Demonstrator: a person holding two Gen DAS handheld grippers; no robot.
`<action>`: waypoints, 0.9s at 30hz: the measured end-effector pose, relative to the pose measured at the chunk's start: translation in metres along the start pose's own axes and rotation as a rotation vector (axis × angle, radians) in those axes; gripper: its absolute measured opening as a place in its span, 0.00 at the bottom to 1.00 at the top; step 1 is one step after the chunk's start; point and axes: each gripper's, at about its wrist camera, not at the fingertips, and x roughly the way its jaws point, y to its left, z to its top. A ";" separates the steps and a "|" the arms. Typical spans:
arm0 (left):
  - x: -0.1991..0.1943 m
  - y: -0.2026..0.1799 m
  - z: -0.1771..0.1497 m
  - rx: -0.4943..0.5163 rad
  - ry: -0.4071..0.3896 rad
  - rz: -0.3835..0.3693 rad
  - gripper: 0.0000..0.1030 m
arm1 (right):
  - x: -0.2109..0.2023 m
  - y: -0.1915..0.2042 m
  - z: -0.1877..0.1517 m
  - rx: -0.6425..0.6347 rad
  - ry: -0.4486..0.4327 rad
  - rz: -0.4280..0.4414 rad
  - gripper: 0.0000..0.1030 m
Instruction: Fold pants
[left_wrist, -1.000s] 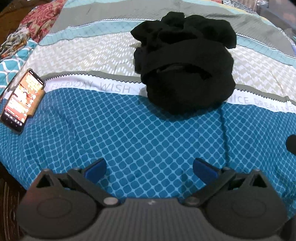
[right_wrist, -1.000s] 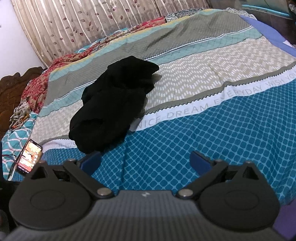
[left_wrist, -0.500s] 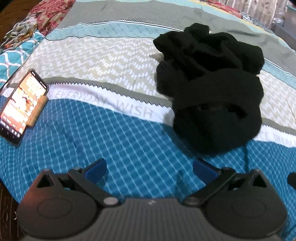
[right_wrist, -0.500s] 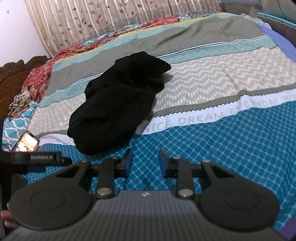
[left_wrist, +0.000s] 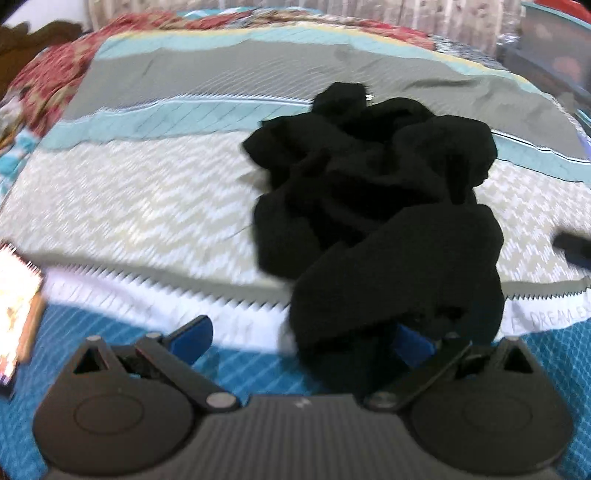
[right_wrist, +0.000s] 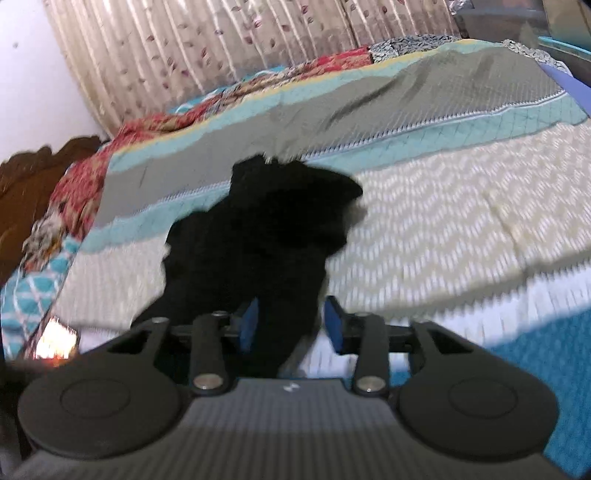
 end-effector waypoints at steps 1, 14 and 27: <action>0.006 -0.002 0.001 0.007 0.005 -0.001 0.75 | 0.010 -0.004 0.010 0.015 -0.002 0.006 0.64; -0.057 0.034 -0.032 -0.027 -0.132 -0.141 0.16 | 0.109 0.001 0.089 0.198 0.059 0.124 0.07; -0.176 0.115 0.000 -0.162 -0.499 -0.170 0.06 | -0.169 0.000 0.097 0.051 -0.394 0.180 0.07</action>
